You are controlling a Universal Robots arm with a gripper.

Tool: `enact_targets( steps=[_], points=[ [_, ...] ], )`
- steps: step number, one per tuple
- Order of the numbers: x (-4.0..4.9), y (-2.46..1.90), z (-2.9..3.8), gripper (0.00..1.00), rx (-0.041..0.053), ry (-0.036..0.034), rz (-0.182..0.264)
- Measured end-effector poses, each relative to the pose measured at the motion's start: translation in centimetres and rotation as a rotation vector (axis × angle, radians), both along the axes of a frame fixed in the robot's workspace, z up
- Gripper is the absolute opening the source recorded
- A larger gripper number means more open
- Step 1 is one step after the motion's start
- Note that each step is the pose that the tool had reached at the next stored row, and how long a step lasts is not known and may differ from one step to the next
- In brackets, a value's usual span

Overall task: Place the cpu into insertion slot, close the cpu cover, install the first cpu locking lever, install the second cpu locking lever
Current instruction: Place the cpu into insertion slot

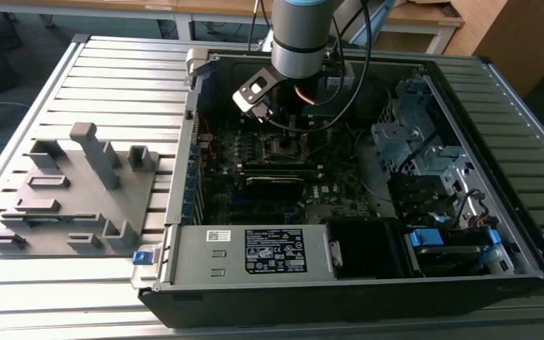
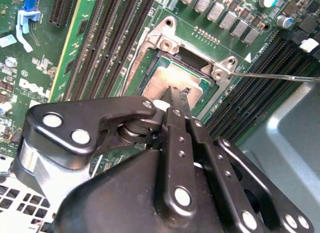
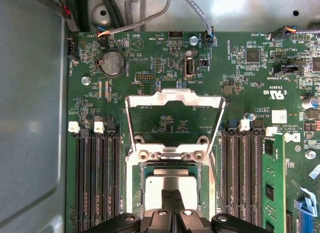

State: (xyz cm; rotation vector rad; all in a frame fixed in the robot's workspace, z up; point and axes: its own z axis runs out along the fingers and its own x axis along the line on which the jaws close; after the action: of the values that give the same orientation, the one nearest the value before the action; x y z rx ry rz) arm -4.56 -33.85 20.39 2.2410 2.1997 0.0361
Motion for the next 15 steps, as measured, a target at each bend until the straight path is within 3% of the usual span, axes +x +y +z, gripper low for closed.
enact_targets(
  steps=[15],
  points=[
    [0.00, 0.00, -0.46, 0.10, -0.0009, 0.0001, 0.000]
  ],
)
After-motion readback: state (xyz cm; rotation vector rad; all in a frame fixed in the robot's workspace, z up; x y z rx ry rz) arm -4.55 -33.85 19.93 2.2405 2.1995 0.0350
